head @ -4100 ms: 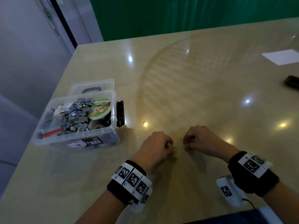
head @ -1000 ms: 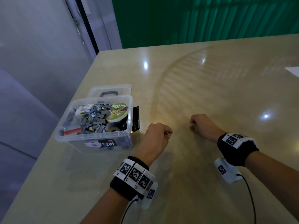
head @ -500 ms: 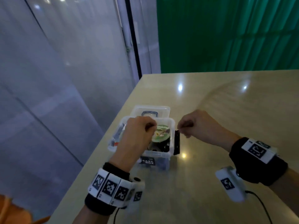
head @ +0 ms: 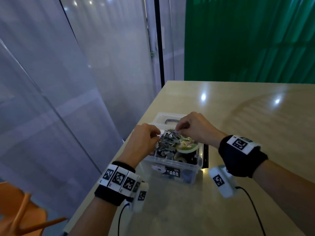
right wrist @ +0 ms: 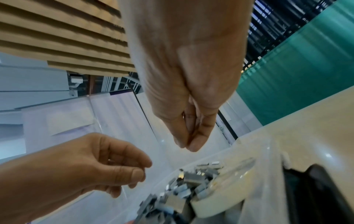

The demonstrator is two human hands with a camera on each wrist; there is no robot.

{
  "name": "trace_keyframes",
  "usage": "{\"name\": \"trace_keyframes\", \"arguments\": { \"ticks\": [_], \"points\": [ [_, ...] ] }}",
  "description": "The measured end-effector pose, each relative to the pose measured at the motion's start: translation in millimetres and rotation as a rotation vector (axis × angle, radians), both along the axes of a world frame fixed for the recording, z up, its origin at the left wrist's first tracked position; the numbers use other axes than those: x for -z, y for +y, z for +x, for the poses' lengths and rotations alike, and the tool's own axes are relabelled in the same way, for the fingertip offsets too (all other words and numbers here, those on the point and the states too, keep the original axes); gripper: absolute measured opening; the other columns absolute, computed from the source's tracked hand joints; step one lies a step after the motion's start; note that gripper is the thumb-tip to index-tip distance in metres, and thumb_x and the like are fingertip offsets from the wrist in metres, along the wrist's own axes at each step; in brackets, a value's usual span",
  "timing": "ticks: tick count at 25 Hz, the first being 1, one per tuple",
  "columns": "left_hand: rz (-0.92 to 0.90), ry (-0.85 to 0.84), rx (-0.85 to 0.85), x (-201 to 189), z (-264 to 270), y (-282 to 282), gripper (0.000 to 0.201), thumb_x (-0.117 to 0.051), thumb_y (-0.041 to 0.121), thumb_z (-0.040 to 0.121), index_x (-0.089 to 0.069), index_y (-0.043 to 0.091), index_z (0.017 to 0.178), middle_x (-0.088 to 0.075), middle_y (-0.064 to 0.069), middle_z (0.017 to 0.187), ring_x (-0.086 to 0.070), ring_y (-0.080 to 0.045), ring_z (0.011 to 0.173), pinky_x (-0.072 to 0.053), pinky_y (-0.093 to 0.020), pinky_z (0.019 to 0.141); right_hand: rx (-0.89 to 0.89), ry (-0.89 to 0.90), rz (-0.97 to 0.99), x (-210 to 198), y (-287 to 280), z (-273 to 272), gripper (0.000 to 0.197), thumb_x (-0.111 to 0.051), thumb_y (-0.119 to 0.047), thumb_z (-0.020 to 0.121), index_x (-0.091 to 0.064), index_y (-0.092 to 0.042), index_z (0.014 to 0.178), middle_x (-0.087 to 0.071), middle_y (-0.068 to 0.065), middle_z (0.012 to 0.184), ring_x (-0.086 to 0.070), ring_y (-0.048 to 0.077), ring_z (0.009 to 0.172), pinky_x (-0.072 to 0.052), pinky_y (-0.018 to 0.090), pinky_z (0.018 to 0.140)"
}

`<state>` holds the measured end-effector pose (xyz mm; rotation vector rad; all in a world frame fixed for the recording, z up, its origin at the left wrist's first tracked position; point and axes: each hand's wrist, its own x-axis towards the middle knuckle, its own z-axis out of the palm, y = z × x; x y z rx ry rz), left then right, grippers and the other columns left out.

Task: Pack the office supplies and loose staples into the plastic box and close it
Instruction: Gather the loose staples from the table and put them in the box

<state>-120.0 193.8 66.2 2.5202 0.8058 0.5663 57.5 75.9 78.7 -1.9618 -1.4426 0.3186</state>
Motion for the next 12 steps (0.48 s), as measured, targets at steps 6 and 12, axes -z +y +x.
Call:
{"name": "trace_keyframes", "arguments": {
  "ticks": [6, 12],
  "points": [
    [0.017, -0.087, 0.133, -8, 31, -24, 0.013, -0.067, 0.014, 0.088, -0.078, 0.016, 0.093, -0.076, 0.0, 0.085, -0.068, -0.009, 0.071, -0.058, -0.027, 0.074, 0.068, 0.063, -0.021, -14, -44, 27, 0.007, -0.076, -0.002, 0.084, -0.078, -0.008, 0.087, -0.074, 0.004, 0.068, -0.072, 0.018, 0.061, -0.063, 0.031, 0.066],
    [-0.043, -0.093, 0.329, -4, 72, -92, 0.02, -0.063, 0.009, 0.088, -0.077, 0.017, 0.1, -0.072, 0.006, 0.088, -0.065, -0.006, 0.075, -0.053, -0.02, 0.08, 0.081, 0.11, -0.129, -8, -123, 36, 0.005, -0.076, -0.003, 0.084, -0.077, -0.007, 0.087, -0.074, 0.004, 0.068, -0.071, 0.018, 0.061, -0.06, 0.025, 0.061]
  ]
}}
